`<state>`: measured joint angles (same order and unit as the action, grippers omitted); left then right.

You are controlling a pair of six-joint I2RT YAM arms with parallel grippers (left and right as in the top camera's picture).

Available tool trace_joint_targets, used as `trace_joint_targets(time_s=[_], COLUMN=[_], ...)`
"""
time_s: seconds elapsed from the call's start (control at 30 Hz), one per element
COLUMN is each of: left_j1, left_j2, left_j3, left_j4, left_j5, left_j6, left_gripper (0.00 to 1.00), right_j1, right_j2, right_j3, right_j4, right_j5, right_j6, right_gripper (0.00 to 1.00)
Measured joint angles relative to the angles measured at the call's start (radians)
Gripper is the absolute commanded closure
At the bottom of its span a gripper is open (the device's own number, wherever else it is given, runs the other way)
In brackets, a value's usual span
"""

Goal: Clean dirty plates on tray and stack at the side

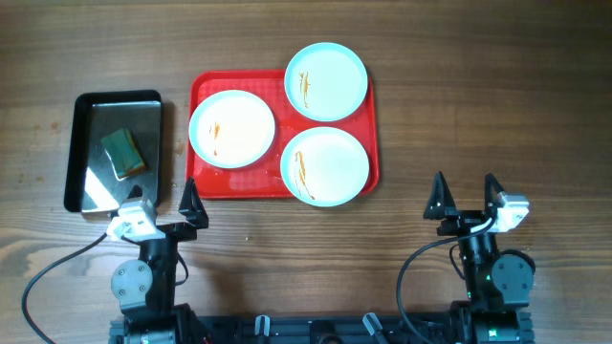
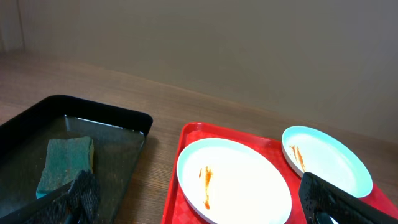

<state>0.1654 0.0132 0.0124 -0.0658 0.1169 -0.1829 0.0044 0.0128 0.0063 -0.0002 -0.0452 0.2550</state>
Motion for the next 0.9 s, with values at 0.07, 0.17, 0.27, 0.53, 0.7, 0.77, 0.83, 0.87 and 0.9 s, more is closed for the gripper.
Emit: trace_joint_targets(time_s=[0.07, 0.17, 0.27, 0.53, 0.7, 0.77, 0.83, 0.87, 0.9], left_j1=[0.0, 0.0, 0.0, 0.0, 0.0, 0.0, 0.0, 0.0, 0.0], left_j2=[0.0, 0.003, 0.003, 0.003, 0.003, 0.003, 0.003, 0.003, 0.003], left_j3=[0.0, 0.0, 0.0, 0.0, 0.0, 0.0, 0.0, 0.0, 0.0], left_j4=[0.0, 0.0, 0.0, 0.0, 0.0, 0.0, 0.0, 0.0, 0.0], left_j5=[0.0, 0.0, 0.0, 0.0, 0.0, 0.0, 0.0, 0.0, 0.0], left_j6=[0.0, 0.0, 0.0, 0.0, 0.0, 0.0, 0.0, 0.0, 0.0], left_gripper=[0.0, 0.0, 0.0, 0.0, 0.0, 0.0, 0.0, 0.0, 0.0], right_j1=[0.0, 0.0, 0.0, 0.0, 0.0, 0.0, 0.0, 0.0, 0.0], right_j2=[0.0, 0.0, 0.0, 0.0, 0.0, 0.0, 0.0, 0.0, 0.0], right_j3=[0.0, 0.0, 0.0, 0.0, 0.0, 0.0, 0.0, 0.0, 0.0], right_j4=[0.0, 0.0, 0.0, 0.0, 0.0, 0.0, 0.0, 0.0, 0.0], right_j5=[0.0, 0.0, 0.0, 0.0, 0.0, 0.0, 0.0, 0.0, 0.0], right_j6=[0.0, 0.0, 0.0, 0.0, 0.0, 0.0, 0.0, -0.004, -0.021], right_gripper=[0.0, 0.0, 0.0, 0.0, 0.0, 0.0, 0.0, 0.0, 0.0])
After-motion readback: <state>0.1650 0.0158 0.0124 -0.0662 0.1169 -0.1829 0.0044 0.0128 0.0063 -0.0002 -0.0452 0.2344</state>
